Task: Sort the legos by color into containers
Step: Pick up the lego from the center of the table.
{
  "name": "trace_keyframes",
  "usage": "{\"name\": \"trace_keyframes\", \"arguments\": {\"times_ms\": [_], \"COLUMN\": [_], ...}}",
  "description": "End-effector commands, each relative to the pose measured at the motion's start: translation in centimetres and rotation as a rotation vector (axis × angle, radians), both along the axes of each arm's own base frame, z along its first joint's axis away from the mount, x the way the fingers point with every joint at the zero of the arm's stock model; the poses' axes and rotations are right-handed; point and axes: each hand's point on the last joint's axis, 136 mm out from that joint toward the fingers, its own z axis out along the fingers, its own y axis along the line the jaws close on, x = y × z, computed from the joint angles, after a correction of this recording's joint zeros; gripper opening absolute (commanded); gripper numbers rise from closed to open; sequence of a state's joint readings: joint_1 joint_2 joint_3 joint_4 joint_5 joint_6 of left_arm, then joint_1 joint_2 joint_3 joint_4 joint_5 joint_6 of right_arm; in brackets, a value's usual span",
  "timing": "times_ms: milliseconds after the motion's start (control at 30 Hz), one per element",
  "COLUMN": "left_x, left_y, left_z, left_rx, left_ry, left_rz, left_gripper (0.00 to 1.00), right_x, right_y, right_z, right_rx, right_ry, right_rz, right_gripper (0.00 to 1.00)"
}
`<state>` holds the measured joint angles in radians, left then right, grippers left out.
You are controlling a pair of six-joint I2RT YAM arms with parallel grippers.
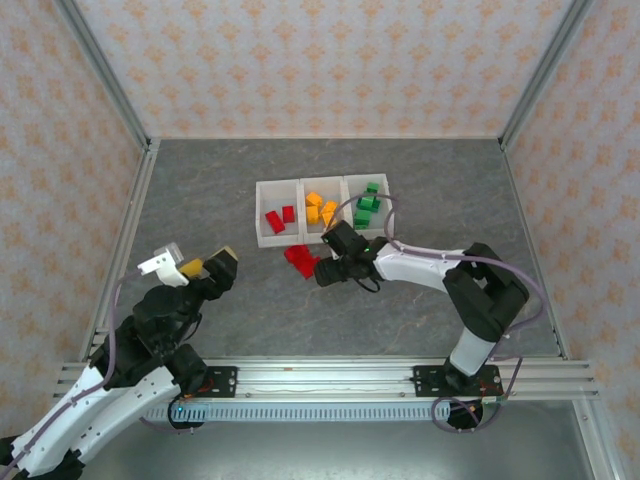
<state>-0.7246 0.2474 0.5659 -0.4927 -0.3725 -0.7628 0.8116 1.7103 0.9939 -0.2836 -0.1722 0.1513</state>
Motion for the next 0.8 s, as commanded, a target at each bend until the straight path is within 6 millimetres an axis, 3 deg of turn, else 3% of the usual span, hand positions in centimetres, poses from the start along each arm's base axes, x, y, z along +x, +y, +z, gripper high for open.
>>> {"name": "trace_keyframes", "arguments": {"times_ms": [0,267,533,667,767], "left_x": [-0.2,-0.3,0.2,0.6,0.9], "left_y": [1.2,1.6,1.8,1.1,0.5], "left_z": [-0.6,0.7,1.2,0.6,0.1], "left_rx": [0.021,0.073,0.181,0.201,0.222], "left_ry": [0.008,0.000,0.011,0.031,0.052], "left_rz": [0.053,0.055,0.065,0.043,0.025], "left_gripper": [0.99,0.99,0.99,0.99,0.99], "right_x": [0.1,0.6,1.3,1.4,1.5], "right_y": [-0.5,-0.8,-0.5,0.0,0.5], "right_z": [-0.6,-1.3,-1.1,0.4,2.6], "right_rx": [-0.110,-0.199,-0.214,-0.202,-0.166], "right_ry": [-0.023,-0.050,-0.054,-0.054,-0.077], "right_rz": [0.015,0.010,-0.009,-0.023,-0.029], "right_gripper": [0.72,0.56,0.32,0.26,0.24]}}
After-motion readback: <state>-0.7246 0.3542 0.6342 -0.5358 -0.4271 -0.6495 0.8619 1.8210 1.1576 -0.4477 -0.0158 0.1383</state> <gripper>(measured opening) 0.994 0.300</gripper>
